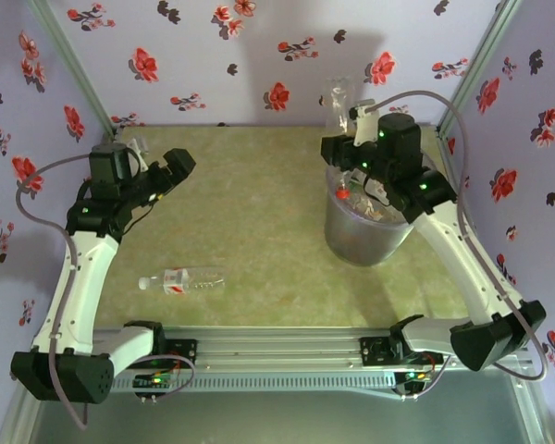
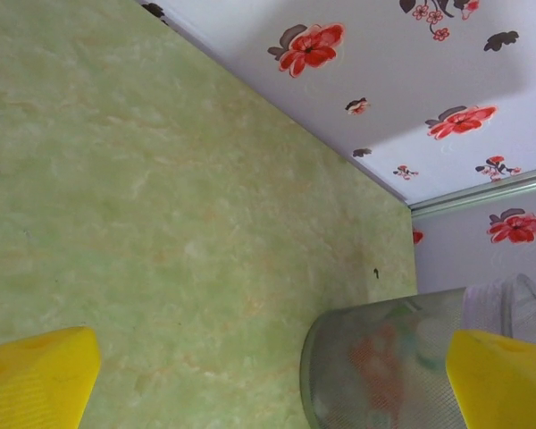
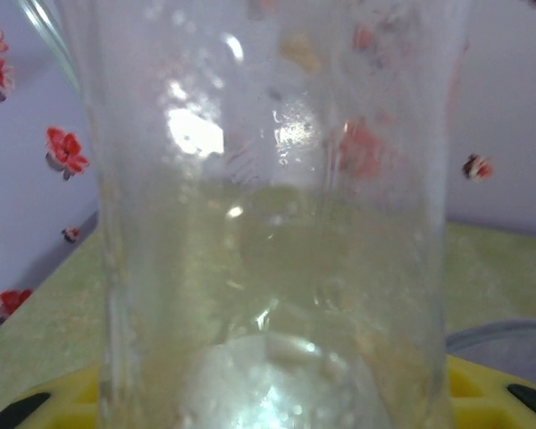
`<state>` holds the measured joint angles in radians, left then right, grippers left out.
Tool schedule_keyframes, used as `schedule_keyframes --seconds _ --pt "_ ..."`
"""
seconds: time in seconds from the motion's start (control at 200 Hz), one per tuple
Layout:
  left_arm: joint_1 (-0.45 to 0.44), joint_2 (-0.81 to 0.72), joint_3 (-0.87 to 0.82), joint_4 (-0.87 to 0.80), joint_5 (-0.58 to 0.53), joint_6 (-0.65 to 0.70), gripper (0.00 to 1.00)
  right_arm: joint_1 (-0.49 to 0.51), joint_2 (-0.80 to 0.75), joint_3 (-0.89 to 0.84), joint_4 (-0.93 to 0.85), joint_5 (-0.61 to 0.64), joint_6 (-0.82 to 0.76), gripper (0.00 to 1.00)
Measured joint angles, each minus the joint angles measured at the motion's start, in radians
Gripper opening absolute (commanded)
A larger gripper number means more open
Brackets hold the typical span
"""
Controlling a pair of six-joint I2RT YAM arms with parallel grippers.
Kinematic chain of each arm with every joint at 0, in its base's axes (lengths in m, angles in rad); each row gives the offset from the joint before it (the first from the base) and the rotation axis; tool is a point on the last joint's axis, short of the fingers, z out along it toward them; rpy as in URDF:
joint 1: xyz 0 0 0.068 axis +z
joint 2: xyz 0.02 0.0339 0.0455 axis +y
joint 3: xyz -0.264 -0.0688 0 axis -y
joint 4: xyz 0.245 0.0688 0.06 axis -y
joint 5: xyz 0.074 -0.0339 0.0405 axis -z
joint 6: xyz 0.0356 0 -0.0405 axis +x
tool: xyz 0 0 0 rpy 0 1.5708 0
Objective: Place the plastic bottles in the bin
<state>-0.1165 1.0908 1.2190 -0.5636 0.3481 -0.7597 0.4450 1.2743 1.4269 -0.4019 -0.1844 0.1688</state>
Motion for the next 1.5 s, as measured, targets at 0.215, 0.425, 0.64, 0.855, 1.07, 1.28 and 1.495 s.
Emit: schedule_keyframes --seconds 0.215,0.425,0.64,0.855,1.07,1.28,1.495 --pt "0.000 0.003 -0.002 0.001 -0.005 -0.006 1.00 -0.007 0.008 0.005 0.030 -0.016 -0.021 0.36" --pt "0.000 0.003 -0.102 -0.030 -0.056 -0.010 1.00 -0.078 -0.045 0.007 -0.019 0.043 -0.099 0.36" --pt "0.002 0.030 -0.182 -0.067 -0.078 -0.013 1.00 -0.151 -0.104 -0.020 -0.079 0.172 -0.218 0.36" --pt "0.002 0.032 -0.201 -0.149 -0.140 -0.014 0.99 -0.214 -0.102 -0.123 -0.080 0.266 -0.364 0.36" --pt "0.002 0.002 -0.254 -0.206 -0.186 -0.021 0.99 -0.258 -0.063 -0.158 -0.060 0.307 -0.494 0.38" --pt "0.002 -0.011 -0.271 -0.225 -0.200 -0.028 0.99 -0.283 -0.026 -0.192 -0.043 0.312 -0.548 0.39" --pt "0.002 -0.021 -0.278 -0.233 -0.218 -0.030 0.98 -0.286 0.002 -0.213 -0.063 0.253 -0.523 0.40"
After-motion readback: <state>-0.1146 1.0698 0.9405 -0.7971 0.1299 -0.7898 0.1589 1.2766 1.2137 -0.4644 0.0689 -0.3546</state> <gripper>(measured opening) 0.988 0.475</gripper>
